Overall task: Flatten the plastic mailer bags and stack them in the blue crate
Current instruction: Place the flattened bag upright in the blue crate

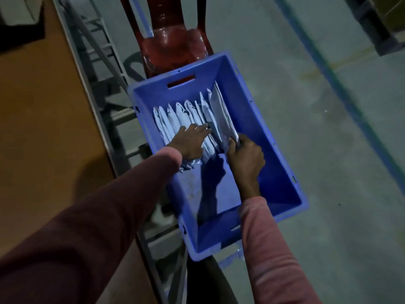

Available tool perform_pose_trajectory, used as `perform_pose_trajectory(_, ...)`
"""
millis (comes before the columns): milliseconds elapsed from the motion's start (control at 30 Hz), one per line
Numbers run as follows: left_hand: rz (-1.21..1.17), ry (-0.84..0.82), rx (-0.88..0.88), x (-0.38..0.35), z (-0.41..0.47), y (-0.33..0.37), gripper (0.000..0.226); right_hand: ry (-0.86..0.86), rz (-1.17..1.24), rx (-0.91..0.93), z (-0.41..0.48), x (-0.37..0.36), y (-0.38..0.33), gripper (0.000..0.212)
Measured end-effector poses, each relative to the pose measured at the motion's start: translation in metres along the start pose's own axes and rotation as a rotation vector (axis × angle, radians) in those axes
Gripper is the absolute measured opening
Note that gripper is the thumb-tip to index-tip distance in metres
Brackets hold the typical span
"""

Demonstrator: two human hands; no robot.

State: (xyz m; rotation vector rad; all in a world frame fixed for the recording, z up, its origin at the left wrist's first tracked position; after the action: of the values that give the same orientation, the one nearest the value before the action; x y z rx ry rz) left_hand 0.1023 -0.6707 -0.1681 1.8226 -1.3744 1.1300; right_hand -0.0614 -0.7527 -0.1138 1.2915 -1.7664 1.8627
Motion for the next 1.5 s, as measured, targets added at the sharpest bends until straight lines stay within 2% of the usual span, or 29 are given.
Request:
perform_pose_trajectory(200, 0.181, 0.008, 0.007, -0.035, 0.017, 0.001, 0.08, -0.09, -0.053, 0.025, 0.023, -0.021, 0.01, 0.02)
perform_pose_trajectory(533, 0.04, -0.022, 0.055, -0.036, 0.018, -0.004, 0.073, -0.171, -0.169, 0.083, 0.034, -0.055, 0.001, 0.02)
perform_pose_trajectory(800, -0.108, 0.058, 0.109, -0.04, 0.015, 0.002, 0.072, -0.273, -0.207, 0.039, 0.051, -0.08, 0.006, 0.017)
perform_pose_trajectory(967, -0.101, 0.086, 0.13, -0.038, 0.018, 0.005, 0.076, -0.258, -0.242, 0.044, 0.06, -0.091, 0.009, 0.022)
perform_pose_trajectory(1033, -0.094, 0.125, 0.16, -0.035, 0.02, 0.003, 0.083, -0.199, -0.249, 0.079, 0.053, -0.088, 0.009, 0.021)
perform_pose_trajectory(1100, -0.079, 0.174, 0.174, -0.029, 0.024, 0.0, 0.094, -0.097, -0.179, 0.122, 0.038, -0.081, 0.009, 0.027)
perform_pose_trajectory(1167, -0.012, 0.205, 0.147, -0.025, 0.03, -0.006, 0.101, -0.067, -0.093, 0.153, 0.023, -0.079, 0.013, 0.037)
perform_pose_trajectory(1333, 0.259, 0.137, 0.06, -0.027, 0.053, -0.025, 0.092, -0.224, -0.053, 0.262, 0.003, -0.11, 0.035, 0.049)
perform_pose_trajectory(1467, 0.35, 0.067, 0.03, -0.033, 0.066, -0.035, 0.09, -0.399, -0.069, 0.232, 0.003, -0.136, 0.047, 0.08)
perform_pose_trajectory(1500, 0.354, 0.053, 0.026, -0.034, 0.069, -0.036, 0.09, -0.417, -0.062, 0.236, 0.007, -0.139, 0.048, 0.081)
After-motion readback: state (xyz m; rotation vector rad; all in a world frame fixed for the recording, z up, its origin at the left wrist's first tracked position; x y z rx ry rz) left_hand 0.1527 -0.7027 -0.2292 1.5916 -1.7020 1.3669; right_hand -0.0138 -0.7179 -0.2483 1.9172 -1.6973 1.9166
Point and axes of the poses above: each hand's wrist, its own z-axis towards the middle knuckle, its own x-axis out of the back of the hand, y = z × x, the point moved 2 cm from there along z, towards the middle knuckle, and after that the axes turned 12 degrees about z, right-handed, at the moved point
